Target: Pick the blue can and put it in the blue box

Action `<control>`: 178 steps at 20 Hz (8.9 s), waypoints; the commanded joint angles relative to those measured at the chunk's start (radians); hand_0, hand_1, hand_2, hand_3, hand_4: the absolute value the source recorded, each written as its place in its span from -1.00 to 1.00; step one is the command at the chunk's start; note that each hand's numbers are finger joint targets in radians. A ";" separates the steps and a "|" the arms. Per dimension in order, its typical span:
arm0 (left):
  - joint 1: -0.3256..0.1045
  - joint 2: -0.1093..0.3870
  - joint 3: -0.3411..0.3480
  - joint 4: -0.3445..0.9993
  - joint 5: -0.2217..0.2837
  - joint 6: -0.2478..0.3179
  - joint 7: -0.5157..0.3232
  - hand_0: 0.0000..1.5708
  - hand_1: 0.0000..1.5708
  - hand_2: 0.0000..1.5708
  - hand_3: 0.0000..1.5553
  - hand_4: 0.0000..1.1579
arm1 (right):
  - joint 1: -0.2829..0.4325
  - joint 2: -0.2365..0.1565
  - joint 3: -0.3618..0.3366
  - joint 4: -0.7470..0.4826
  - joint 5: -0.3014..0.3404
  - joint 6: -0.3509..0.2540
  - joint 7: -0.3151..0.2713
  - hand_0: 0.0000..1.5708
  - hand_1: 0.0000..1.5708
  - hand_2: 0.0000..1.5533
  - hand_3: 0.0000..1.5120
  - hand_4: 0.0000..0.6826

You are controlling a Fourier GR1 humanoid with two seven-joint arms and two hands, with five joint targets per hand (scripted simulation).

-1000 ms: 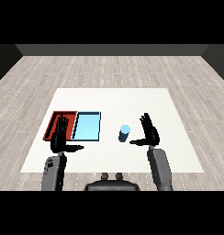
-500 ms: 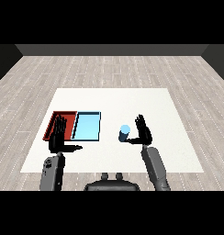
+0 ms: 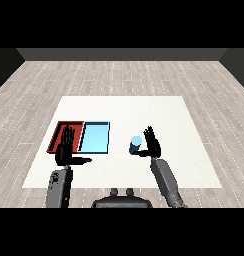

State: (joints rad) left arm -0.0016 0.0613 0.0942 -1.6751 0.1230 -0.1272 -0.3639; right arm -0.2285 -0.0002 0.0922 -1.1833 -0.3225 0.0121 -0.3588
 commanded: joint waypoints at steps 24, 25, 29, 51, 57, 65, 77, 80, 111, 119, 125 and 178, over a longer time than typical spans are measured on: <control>0.000 -0.017 -0.004 -0.002 0.011 0.008 -0.003 -1.00 -1.00 -1.00 -1.00 -1.00 | -0.238 0.000 0.134 0.359 -0.168 -0.085 -0.108 -1.00 -1.00 -1.00 -1.00 -1.00; 0.045 -0.010 -0.008 -0.054 0.005 0.005 0.016 -1.00 -1.00 -1.00 -1.00 -1.00 | -0.229 0.000 0.096 0.366 -0.158 -0.044 -0.108 -1.00 -1.00 -1.00 -1.00 -1.00; -0.003 0.042 0.056 -0.021 0.056 -0.028 0.038 -1.00 -1.00 -1.00 -1.00 -1.00 | -0.254 0.000 0.233 0.376 -0.243 -0.148 -0.119 -1.00 -1.00 -1.00 -1.00 -1.00; -0.094 -0.059 -0.122 0.099 -0.084 0.052 0.030 -1.00 -1.00 -1.00 -1.00 -1.00 | -0.269 -0.064 0.207 0.099 0.078 -0.490 0.120 0.86 0.86 0.87 0.85 0.83; -0.062 -0.053 -0.170 0.084 -0.095 0.024 0.108 -1.00 -1.00 -1.00 -1.00 -1.00 | -0.211 -0.114 0.240 -0.057 0.154 -0.465 0.152 0.83 0.83 0.87 0.85 0.80; -0.077 -0.047 -0.176 0.122 -0.104 0.025 0.098 -1.00 -1.00 -1.00 -1.00 -1.00 | -0.204 -0.117 0.195 -0.190 0.289 -0.430 0.285 0.82 0.82 0.87 0.85 0.80; -0.157 -0.061 -0.373 0.213 0.017 0.154 0.181 -1.00 -1.00 -1.00 -1.00 -1.00 | -0.130 -0.120 0.173 -0.336 0.361 -0.349 0.338 0.86 0.86 0.88 0.85 0.79; -0.160 -0.061 -0.391 0.196 0.002 0.184 0.204 -1.00 -1.00 -1.00 -1.00 -1.00 | -0.229 -0.043 0.183 -0.242 0.427 -0.366 0.354 0.86 0.86 0.88 0.85 0.79; -0.305 -0.061 -0.470 0.416 0.126 0.283 0.148 -1.00 -1.00 -1.00 -1.00 -1.00 | -0.265 0.000 0.331 -0.274 0.410 -0.423 0.376 0.87 0.87 0.88 0.87 0.82; -0.378 -0.061 -0.626 0.524 0.263 0.394 0.037 -1.00 -1.00 -1.00 -1.00 -1.00 | -0.229 0.000 0.286 -0.263 0.306 -0.397 0.301 0.85 0.85 0.87 0.83 0.78; -0.378 -0.061 -0.536 0.494 0.238 0.308 0.052 -1.00 -1.00 -1.00 -1.00 -1.00 | -0.230 0.000 0.434 -0.225 0.208 -0.558 0.229 0.84 0.84 0.87 0.84 0.76; -0.601 0.118 -0.589 0.760 0.481 0.584 -0.161 1.00 1.00 1.00 0.95 0.98 | 0.055 -0.078 0.089 -0.514 -0.060 -0.309 0.117 -1.00 -1.00 -1.00 -1.00 -1.00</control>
State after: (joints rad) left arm -0.5589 0.0988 -0.5374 -0.9126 0.6191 0.4546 -0.5934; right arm -0.2169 -0.0736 0.2370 -1.6535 -0.3476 -0.2898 -0.2399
